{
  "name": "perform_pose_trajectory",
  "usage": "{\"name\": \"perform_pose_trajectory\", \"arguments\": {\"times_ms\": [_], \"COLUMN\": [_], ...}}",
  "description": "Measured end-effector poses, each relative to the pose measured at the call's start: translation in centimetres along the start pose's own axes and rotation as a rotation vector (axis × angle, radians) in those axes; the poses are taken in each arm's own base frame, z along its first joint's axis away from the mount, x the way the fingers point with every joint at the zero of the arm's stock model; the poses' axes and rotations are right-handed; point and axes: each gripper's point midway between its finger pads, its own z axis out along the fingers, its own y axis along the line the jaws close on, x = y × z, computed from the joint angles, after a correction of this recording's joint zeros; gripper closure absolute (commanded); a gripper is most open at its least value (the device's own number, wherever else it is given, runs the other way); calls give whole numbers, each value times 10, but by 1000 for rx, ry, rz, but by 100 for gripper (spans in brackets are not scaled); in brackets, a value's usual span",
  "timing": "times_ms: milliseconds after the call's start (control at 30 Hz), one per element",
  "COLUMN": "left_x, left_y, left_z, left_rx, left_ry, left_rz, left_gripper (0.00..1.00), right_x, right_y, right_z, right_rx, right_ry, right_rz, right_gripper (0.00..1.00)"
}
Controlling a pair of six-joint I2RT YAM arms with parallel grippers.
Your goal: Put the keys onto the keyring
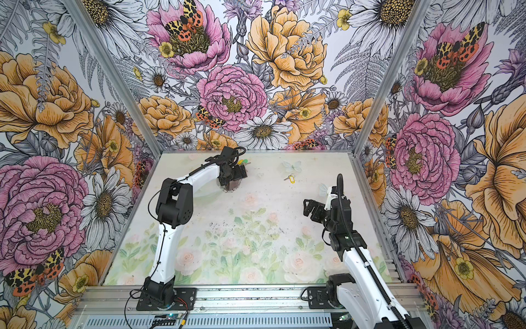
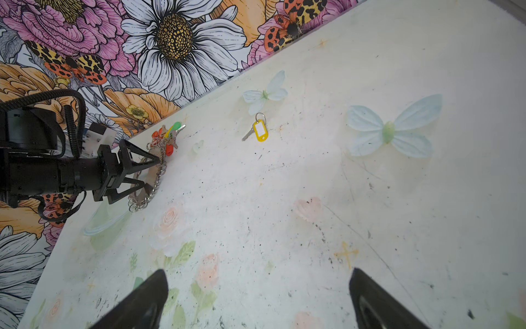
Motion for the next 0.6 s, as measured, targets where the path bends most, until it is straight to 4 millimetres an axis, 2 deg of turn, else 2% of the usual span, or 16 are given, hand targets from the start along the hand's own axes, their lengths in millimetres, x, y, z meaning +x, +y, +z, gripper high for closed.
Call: {"name": "perform_pose_trajectory", "arguments": {"times_ms": [367,600], "left_x": [-5,12], "left_y": [20,21], "left_z": [2,-1], "left_rx": [-62,-64], "left_ry": [-8,7], "left_rz": [11,49], "left_gripper": [1,1], "right_x": [1,-1], "right_y": [3,4], "right_z": [0,-1], "right_rx": [-13,-18], "right_ry": [6,0], "right_rz": [0,-1], "right_gripper": [1,0]}}
